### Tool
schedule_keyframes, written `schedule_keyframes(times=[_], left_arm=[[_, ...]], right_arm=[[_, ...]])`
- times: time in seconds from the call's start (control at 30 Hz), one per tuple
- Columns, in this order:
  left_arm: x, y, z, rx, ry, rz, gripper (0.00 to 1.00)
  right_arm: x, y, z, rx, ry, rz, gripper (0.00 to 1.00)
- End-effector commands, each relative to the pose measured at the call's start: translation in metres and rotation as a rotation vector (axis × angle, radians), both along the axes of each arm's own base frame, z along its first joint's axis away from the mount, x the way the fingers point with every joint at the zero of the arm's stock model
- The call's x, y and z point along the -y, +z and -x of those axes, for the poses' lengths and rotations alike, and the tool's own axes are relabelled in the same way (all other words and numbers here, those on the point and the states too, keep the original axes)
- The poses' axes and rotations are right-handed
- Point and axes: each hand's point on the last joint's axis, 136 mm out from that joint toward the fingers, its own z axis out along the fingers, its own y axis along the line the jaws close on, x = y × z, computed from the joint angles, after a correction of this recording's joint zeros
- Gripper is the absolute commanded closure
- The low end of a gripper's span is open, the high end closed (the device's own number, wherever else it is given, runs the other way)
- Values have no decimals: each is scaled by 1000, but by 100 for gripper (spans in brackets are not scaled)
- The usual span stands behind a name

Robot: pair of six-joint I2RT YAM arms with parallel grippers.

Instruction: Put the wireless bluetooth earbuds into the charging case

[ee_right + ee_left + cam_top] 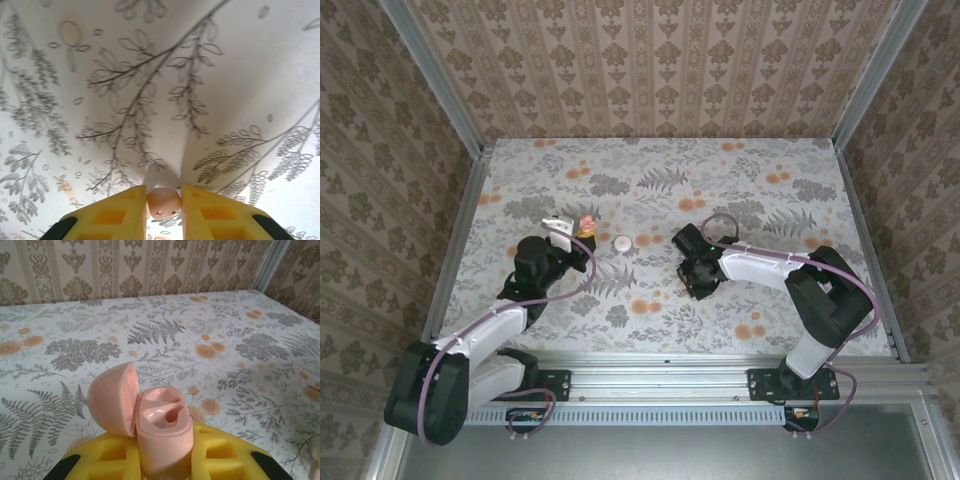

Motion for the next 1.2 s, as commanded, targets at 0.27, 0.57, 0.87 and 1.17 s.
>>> schedule_keyframes(times=[0.27, 0.57, 0.87, 1.17], left_arm=[[6, -18, -4, -84, -25, 13, 92], [13, -37, -1, -146, -61, 14, 92], [29, -54, 6, -178, -132, 2, 92], [67, -82, 32, -246, -300, -22, 91]], right_arm=[[-1, 24, -25, 116, 164, 59, 77], [-10, 42, -57, 309, 313, 50, 76], [-12, 56, -72, 450, 478, 78, 76], [-23, 77, -92, 687, 655, 70, 75]])
